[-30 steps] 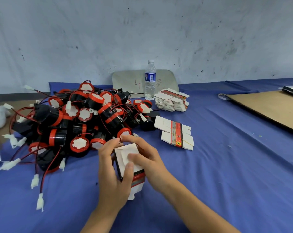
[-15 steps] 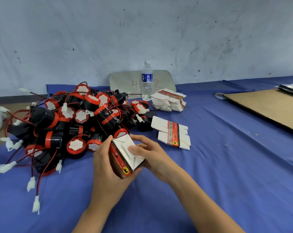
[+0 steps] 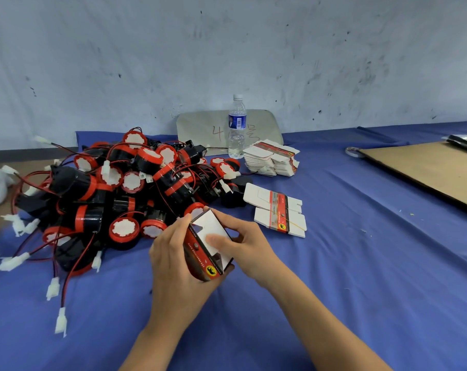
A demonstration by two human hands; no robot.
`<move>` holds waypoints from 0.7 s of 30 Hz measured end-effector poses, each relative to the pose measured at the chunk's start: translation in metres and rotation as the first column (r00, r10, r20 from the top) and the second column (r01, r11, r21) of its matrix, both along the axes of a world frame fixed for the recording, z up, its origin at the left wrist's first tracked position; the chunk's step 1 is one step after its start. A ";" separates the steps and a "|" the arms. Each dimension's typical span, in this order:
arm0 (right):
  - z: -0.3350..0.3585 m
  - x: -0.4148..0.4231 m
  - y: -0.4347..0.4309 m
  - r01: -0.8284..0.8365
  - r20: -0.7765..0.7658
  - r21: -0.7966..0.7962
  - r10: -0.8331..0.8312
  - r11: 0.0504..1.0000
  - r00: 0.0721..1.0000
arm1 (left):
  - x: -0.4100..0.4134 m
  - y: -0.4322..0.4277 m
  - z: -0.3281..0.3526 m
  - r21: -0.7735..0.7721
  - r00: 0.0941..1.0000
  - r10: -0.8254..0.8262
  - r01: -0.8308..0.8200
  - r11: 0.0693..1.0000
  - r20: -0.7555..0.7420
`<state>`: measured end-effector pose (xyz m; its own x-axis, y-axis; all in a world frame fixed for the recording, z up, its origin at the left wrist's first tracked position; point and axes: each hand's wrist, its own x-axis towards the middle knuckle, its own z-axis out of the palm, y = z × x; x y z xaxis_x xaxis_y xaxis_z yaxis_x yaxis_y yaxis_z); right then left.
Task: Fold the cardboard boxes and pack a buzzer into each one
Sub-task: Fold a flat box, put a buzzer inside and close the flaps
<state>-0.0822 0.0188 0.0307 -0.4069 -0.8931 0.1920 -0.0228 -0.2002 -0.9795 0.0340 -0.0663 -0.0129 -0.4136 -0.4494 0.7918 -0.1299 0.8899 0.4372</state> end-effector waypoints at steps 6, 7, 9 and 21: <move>-0.003 -0.001 -0.003 0.026 -0.064 0.015 -0.025 1.000 0.998 | 0.001 0.001 0.000 0.017 1.000 -0.007 0.007 1.000 -0.002; -0.001 -0.003 -0.002 -0.008 0.011 0.013 0.008 1.000 1.000 | 0.002 0.001 0.001 0.065 1.000 -0.027 0.027 0.998 -0.011; 0.003 -0.008 0.001 -0.085 0.195 0.007 0.082 0.996 0.977 | 0.004 0.001 0.004 0.194 0.995 -0.086 0.095 0.976 -0.055; 0.003 -0.010 0.005 -0.419 0.475 -0.133 0.429 0.898 0.768 | 0.004 0.004 0.003 0.473 0.929 -0.363 0.353 0.807 -0.073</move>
